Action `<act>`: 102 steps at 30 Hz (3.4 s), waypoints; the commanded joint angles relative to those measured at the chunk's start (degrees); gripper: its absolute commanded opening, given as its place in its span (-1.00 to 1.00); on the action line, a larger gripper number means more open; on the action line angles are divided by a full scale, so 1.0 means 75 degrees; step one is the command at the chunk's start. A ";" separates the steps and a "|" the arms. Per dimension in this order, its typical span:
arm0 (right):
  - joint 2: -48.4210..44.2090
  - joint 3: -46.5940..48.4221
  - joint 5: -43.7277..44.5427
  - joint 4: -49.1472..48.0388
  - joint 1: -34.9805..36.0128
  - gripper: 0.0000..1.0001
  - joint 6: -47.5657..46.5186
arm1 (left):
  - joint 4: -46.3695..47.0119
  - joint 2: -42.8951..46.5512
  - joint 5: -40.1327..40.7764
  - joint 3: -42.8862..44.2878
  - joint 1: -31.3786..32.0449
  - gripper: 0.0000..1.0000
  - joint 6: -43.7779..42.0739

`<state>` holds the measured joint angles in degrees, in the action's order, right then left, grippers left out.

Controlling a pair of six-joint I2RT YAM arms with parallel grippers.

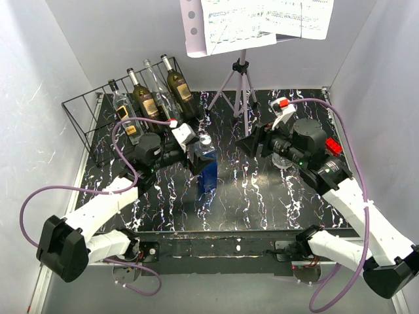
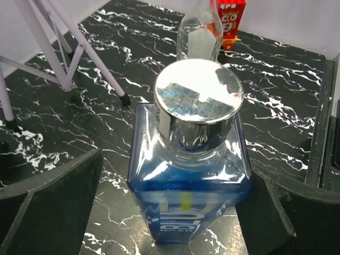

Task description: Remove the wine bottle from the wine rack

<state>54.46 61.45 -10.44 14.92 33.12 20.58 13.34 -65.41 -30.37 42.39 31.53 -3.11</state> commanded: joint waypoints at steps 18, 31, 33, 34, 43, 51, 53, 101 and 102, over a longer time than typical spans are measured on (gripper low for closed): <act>0.2627 0.2598 0.4109 0.0259 0.3410 0.82 -0.0435 | -0.2456 0.3213 0.5931 0.0663 0.0003 0.96 0.1411; 0.4328 0.3350 0.4708 0.1455 0.3728 0.63 -0.0670 | -0.4850 0.1749 0.6338 0.1671 -0.2958 0.96 0.3686; 0.4399 0.3326 0.4859 0.1585 0.3728 0.49 -0.0693 | -0.4698 0.1352 0.5926 0.1975 -0.3417 0.96 0.3405; 0.4376 0.3314 0.5058 0.1655 0.3728 0.37 -0.0705 | -0.4616 0.1118 0.5878 0.2209 -0.3581 0.96 0.3206; 0.2563 0.1969 0.5986 0.1527 0.3061 -0.27 -0.1290 | -0.4287 -0.1928 0.6077 0.4411 -0.4836 0.78 0.2760; 0.0967 0.1029 0.5680 0.2227 0.1398 -0.34 -0.1115 | -0.4720 -0.4834 0.5585 0.7504 -0.5024 0.70 0.2103; 0.0791 0.1087 0.5809 0.2673 0.1081 -0.35 -0.1010 | -0.5036 -0.5491 0.5491 0.8289 -0.5013 0.68 0.2044; -0.1260 0.1136 0.4942 0.3474 -0.1815 0.75 -0.0575 | -0.4768 -0.8212 0.6170 1.0332 -0.4801 0.25 0.1599; -0.1342 0.1088 0.4977 0.3402 -0.1815 0.75 -0.0599 | -0.4756 -0.8271 0.6217 1.0379 -0.4801 0.22 0.1552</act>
<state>46.22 69.34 26.94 44.25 19.62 16.36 -23.24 -126.69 14.04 118.34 -4.60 9.96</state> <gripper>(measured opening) 0.872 0.629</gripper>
